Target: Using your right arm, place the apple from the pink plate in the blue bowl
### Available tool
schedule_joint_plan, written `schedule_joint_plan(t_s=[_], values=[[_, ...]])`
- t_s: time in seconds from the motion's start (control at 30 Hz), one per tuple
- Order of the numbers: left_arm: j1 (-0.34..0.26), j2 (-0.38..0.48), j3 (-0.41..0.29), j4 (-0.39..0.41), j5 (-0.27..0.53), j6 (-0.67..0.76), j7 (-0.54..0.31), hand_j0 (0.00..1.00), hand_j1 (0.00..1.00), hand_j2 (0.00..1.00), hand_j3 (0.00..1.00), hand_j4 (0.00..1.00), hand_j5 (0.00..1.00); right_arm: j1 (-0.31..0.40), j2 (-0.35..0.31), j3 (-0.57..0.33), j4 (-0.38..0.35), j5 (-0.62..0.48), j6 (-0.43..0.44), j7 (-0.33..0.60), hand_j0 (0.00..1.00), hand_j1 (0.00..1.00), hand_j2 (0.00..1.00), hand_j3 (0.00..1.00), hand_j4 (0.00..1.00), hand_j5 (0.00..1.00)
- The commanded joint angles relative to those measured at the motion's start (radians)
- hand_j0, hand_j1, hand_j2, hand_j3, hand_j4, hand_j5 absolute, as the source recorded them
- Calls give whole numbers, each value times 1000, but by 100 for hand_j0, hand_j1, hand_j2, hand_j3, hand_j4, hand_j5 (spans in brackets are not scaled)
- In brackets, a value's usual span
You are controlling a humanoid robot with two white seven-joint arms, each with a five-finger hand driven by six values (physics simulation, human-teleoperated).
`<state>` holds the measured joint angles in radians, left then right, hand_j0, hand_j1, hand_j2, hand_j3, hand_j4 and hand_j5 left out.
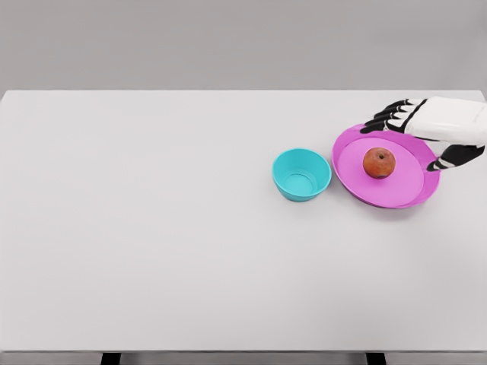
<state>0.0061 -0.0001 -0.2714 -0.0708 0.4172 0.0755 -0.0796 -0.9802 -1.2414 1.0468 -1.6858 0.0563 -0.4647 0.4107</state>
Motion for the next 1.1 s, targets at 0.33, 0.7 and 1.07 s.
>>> schedule_joint_plan(t_s=[0.33, 0.7, 1.07], values=[[0, 0, 0, 0, 0, 0, 0, 100, 100, 100, 100, 100, 100, -23, 293, 61, 353, 120, 104, 132, 100, 100, 100, 100, 100, 100], [0, 0, 0, 0, 0, 0, 0, 100, 100, 100, 100, 100, 100, -22, 367, 82, 463, 126, 97, 138, 100, 100, 100, 100, 100, 100], [0, 0, 0, 0, 0, 0, 0, 100, 100, 100, 100, 100, 100, -9, 402, 84, 534, 131, 69, 137, 100, 100, 100, 100, 100, 100]])
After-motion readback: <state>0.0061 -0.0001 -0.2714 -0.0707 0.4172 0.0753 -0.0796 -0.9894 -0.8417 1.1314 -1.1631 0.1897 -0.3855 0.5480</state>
